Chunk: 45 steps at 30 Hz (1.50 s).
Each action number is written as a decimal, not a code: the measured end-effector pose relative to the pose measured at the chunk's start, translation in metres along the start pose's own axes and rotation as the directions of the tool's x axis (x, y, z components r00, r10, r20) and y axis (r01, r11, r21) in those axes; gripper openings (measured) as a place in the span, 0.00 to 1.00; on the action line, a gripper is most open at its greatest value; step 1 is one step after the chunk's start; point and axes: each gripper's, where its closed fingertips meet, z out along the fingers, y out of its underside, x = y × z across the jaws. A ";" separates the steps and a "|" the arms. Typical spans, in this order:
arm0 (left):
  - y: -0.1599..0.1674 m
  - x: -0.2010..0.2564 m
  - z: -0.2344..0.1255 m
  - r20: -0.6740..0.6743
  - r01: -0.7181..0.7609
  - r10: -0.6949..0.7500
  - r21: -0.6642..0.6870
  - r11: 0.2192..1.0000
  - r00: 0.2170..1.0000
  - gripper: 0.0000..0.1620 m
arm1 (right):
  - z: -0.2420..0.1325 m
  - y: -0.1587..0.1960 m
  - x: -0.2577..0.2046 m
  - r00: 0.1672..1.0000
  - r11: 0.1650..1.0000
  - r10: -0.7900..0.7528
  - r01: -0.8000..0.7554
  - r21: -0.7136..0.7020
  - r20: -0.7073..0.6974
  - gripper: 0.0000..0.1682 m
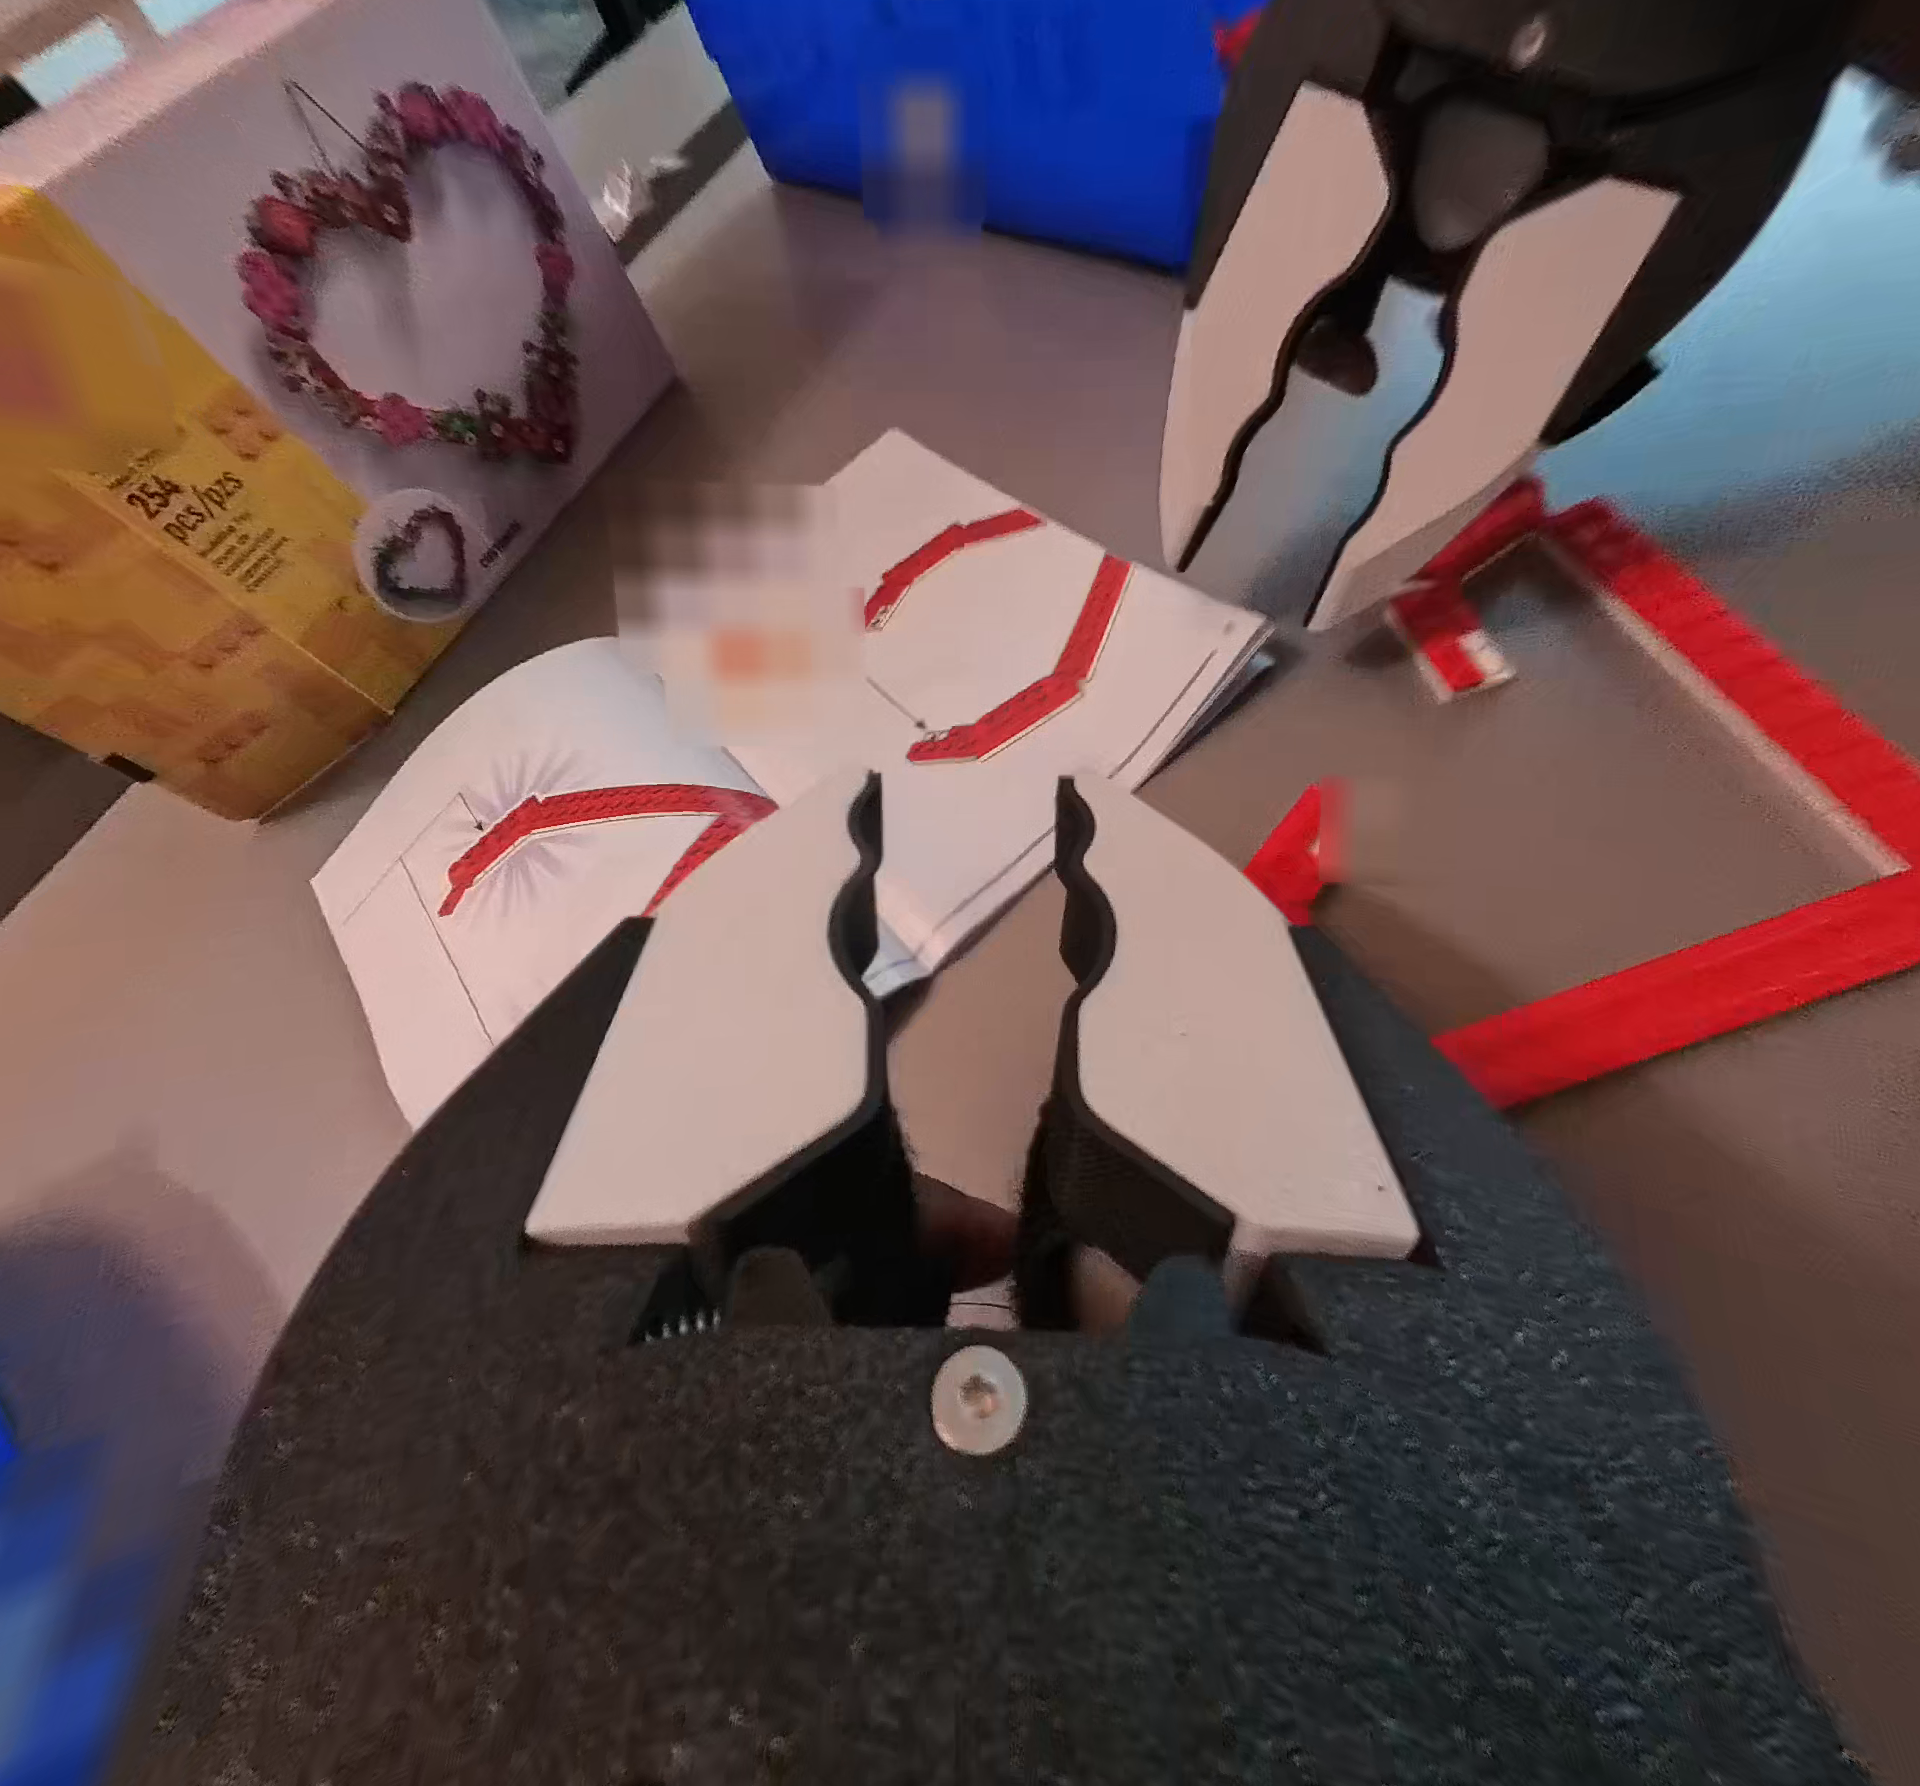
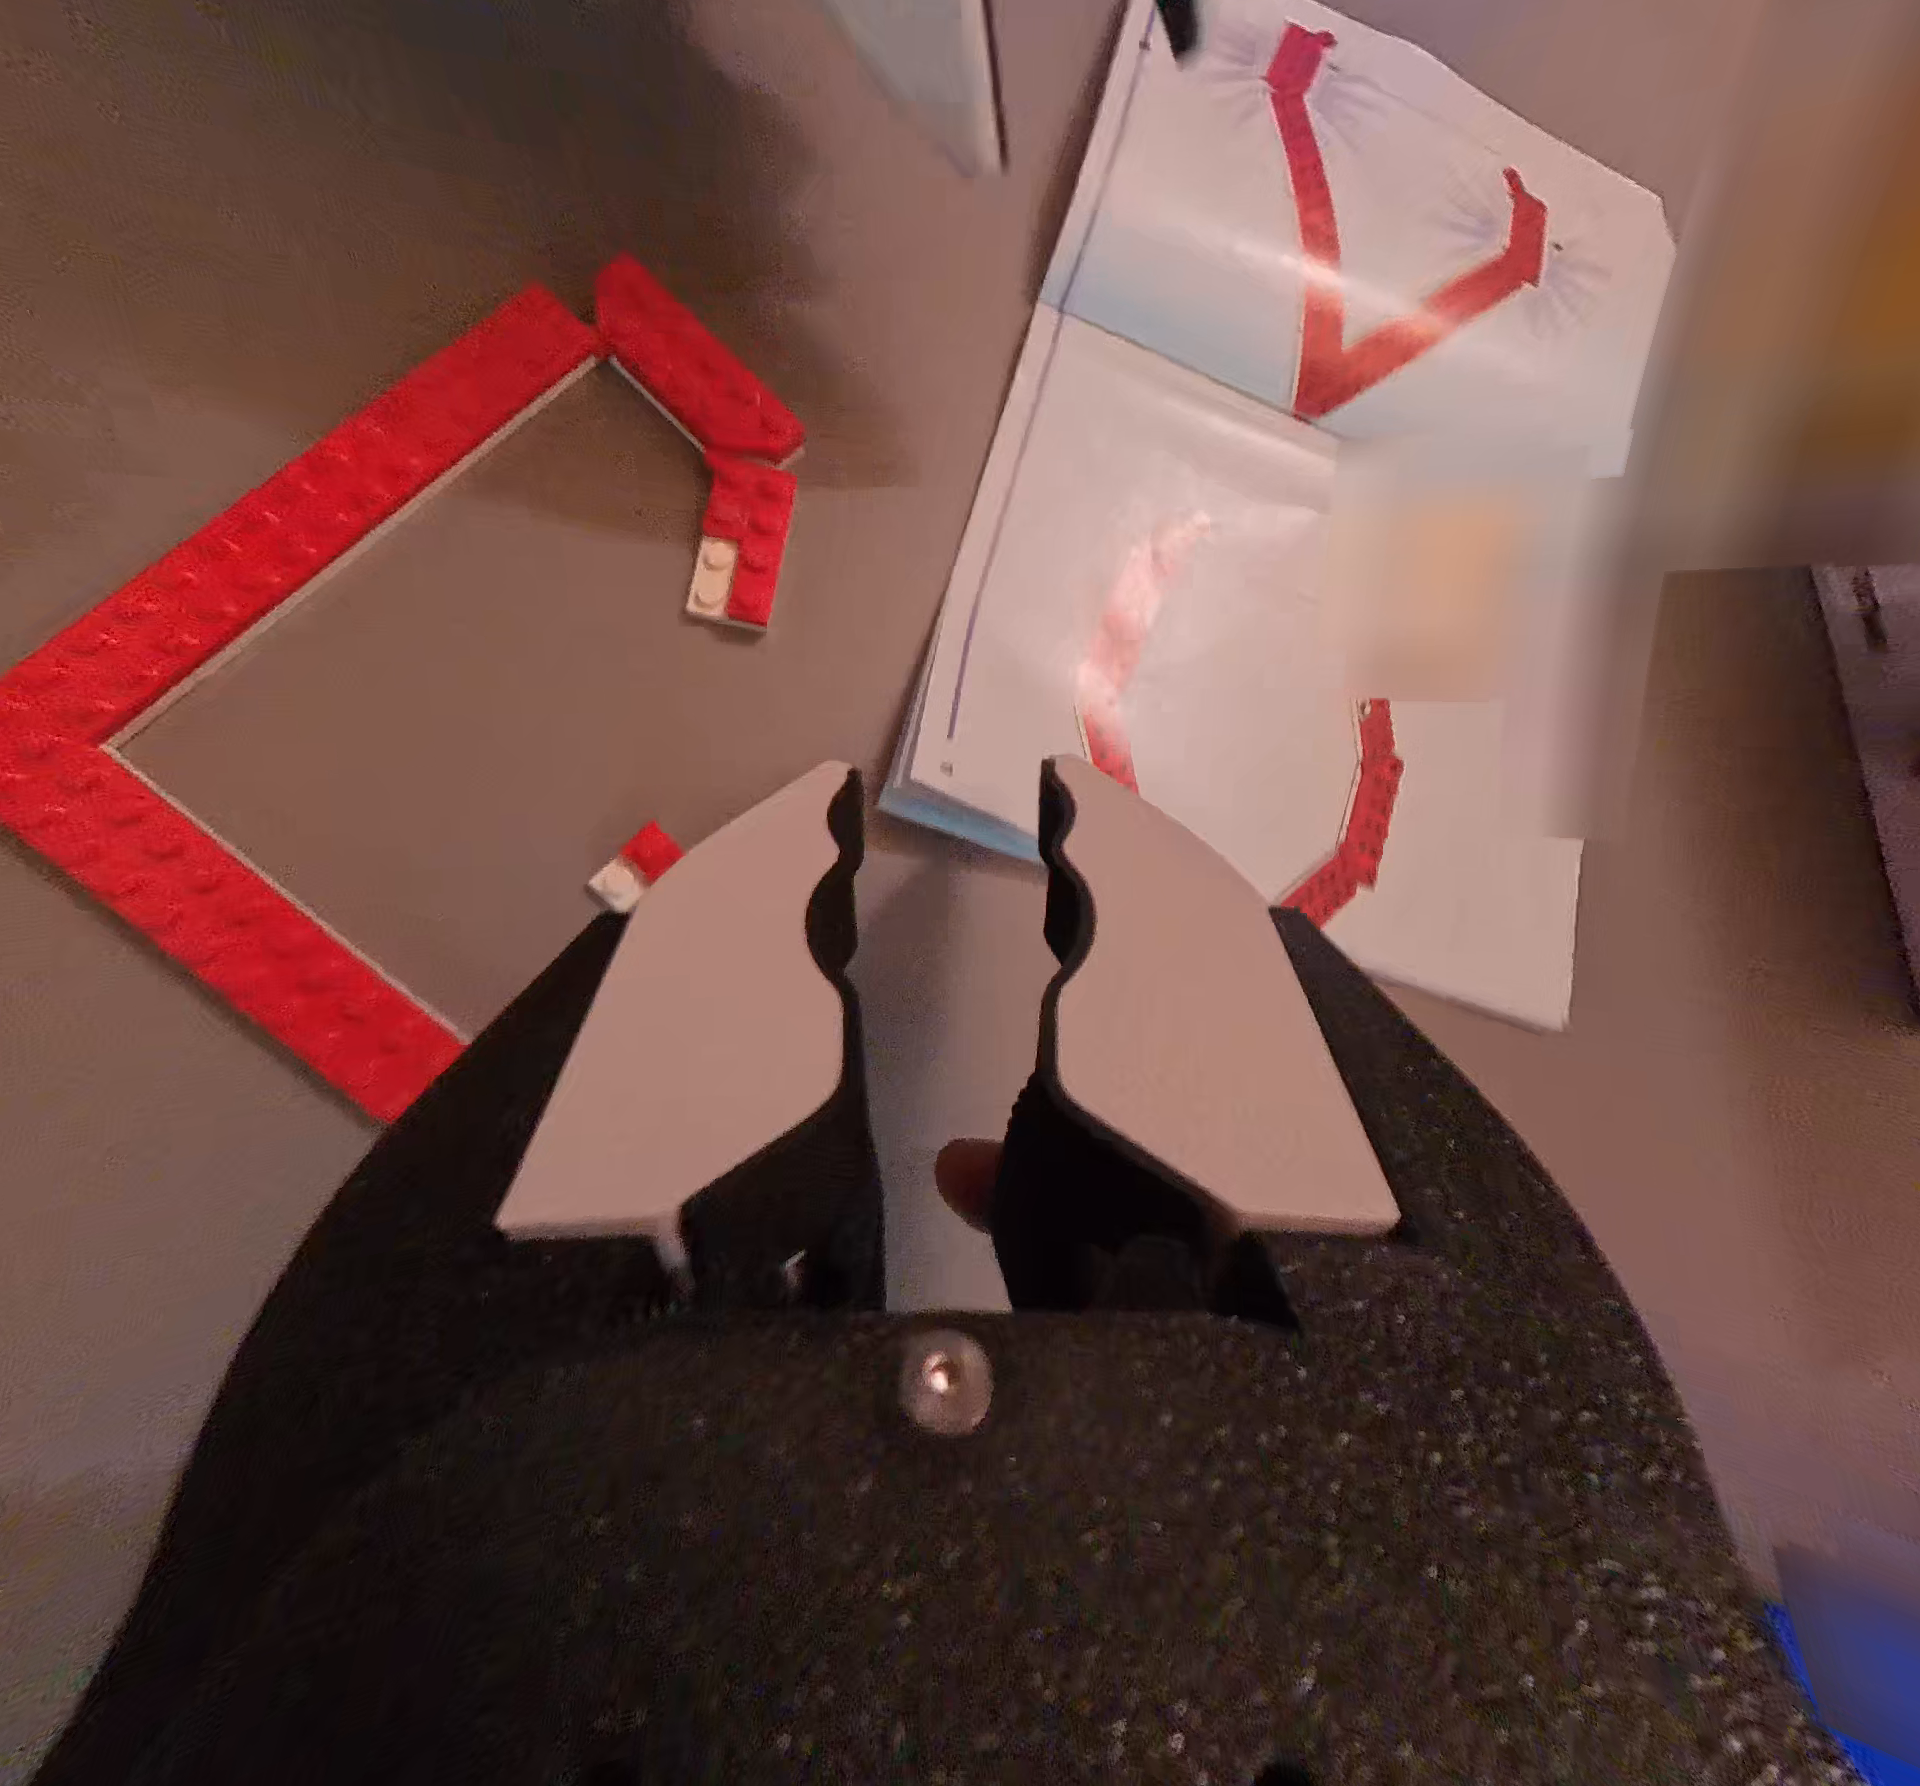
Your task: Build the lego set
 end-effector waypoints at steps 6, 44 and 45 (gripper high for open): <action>0.012 -0.011 0.028 -0.029 -0.161 0.159 -0.096 0.982 0.987 0.22 | 0.020 0.008 0.003 0.996 0.992 -0.085 0.088 -0.092 0.036 0.02; -0.017 0.051 0.102 -0.610 -0.001 -0.055 -0.090 0.996 0.791 0.08 | -0.026 0.016 0.035 0.993 0.988 0.118 -0.115 0.107 -0.025 0.07; -0.016 0.051 0.103 -0.615 0.004 -0.063 -0.096 0.995 0.786 0.08 | -0.026 0.017 0.034 0.992 0.987 0.123 -0.120 0.105 -0.023 0.07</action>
